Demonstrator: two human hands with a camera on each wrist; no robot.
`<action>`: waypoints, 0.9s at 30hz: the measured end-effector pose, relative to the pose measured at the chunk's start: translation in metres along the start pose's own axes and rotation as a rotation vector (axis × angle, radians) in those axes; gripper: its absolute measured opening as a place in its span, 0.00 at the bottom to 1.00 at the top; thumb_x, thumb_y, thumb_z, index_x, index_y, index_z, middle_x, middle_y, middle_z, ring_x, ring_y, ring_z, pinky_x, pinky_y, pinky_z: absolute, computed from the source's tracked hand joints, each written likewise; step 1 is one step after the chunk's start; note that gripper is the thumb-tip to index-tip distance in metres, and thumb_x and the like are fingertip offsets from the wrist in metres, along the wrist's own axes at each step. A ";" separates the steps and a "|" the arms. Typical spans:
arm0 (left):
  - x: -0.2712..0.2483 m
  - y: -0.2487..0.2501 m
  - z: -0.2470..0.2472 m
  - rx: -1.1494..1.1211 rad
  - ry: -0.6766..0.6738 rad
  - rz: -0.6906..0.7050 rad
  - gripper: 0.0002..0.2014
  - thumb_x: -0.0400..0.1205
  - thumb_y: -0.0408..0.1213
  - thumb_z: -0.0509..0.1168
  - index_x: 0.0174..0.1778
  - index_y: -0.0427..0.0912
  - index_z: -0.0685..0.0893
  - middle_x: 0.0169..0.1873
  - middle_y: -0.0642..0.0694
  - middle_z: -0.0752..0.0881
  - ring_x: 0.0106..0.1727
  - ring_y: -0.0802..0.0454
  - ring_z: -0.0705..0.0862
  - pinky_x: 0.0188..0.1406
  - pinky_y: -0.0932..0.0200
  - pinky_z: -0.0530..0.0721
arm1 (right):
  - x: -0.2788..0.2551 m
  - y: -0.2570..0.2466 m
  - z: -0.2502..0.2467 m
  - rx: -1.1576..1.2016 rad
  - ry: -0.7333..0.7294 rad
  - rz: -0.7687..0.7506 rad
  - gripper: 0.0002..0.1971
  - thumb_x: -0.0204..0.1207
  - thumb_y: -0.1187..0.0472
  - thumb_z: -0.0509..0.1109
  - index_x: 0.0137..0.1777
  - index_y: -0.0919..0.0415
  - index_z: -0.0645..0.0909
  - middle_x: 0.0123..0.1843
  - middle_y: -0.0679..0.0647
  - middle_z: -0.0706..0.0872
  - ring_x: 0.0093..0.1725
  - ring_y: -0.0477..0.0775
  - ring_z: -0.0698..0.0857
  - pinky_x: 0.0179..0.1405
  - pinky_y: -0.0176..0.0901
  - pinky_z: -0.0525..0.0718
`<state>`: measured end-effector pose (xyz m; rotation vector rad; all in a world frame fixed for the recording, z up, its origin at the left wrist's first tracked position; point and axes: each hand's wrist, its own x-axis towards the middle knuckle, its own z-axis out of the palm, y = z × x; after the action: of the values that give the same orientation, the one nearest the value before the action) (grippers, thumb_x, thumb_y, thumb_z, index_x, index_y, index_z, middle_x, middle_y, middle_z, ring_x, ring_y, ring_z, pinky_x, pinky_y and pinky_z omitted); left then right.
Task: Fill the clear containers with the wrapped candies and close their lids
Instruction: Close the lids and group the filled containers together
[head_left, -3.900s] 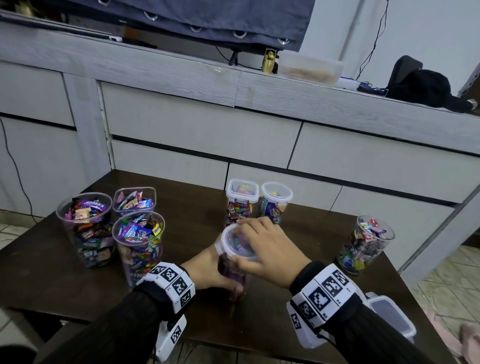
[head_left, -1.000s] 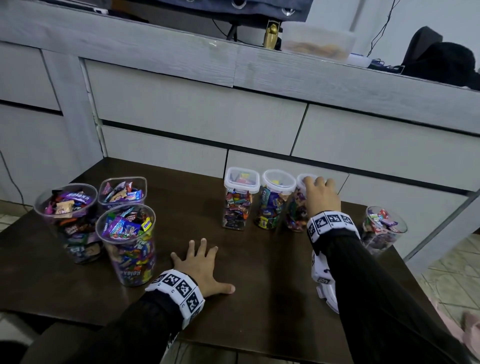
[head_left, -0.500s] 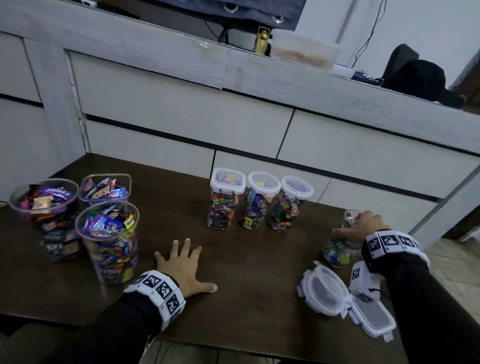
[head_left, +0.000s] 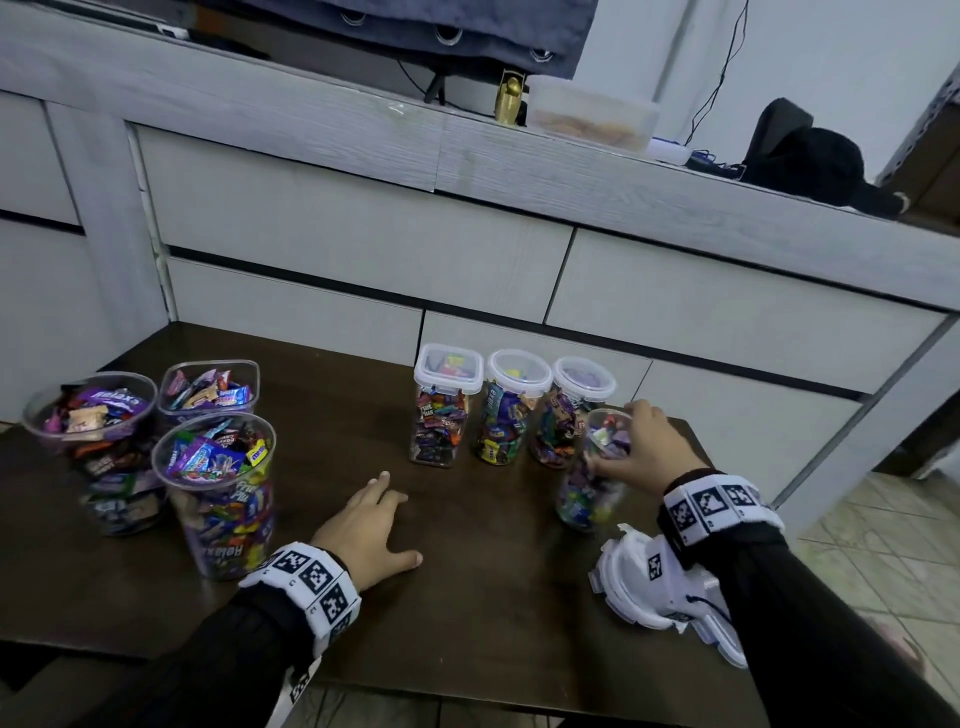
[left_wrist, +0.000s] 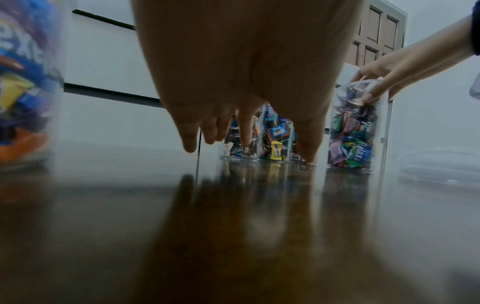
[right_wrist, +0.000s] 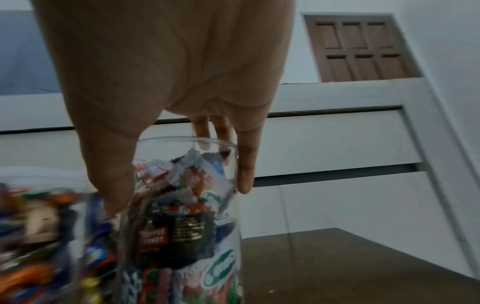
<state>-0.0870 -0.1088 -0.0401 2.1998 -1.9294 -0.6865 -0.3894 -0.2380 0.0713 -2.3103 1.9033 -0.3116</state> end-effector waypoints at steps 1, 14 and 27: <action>-0.001 0.001 -0.001 -0.032 0.032 0.037 0.42 0.76 0.60 0.70 0.83 0.54 0.58 0.86 0.52 0.46 0.86 0.53 0.49 0.80 0.51 0.63 | -0.005 -0.010 0.003 0.002 -0.007 -0.050 0.43 0.62 0.45 0.81 0.71 0.62 0.65 0.66 0.61 0.74 0.64 0.61 0.78 0.62 0.51 0.79; -0.012 0.019 -0.022 -0.784 -0.067 0.424 0.58 0.50 0.42 0.88 0.75 0.61 0.63 0.67 0.53 0.81 0.70 0.59 0.79 0.74 0.52 0.76 | -0.076 -0.115 0.022 0.090 -0.174 -0.693 0.50 0.60 0.42 0.80 0.78 0.54 0.58 0.72 0.50 0.69 0.70 0.47 0.70 0.72 0.42 0.71; -0.010 0.017 -0.009 -0.844 -0.152 0.372 0.50 0.61 0.33 0.85 0.75 0.55 0.64 0.65 0.59 0.82 0.67 0.70 0.78 0.65 0.74 0.75 | -0.051 0.032 0.026 -0.089 -0.411 0.107 0.52 0.63 0.31 0.73 0.81 0.54 0.54 0.78 0.60 0.67 0.75 0.59 0.71 0.74 0.52 0.71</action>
<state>-0.0991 -0.1035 -0.0235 1.2747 -1.5918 -1.3077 -0.4227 -0.1951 0.0351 -2.1046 1.8468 0.2464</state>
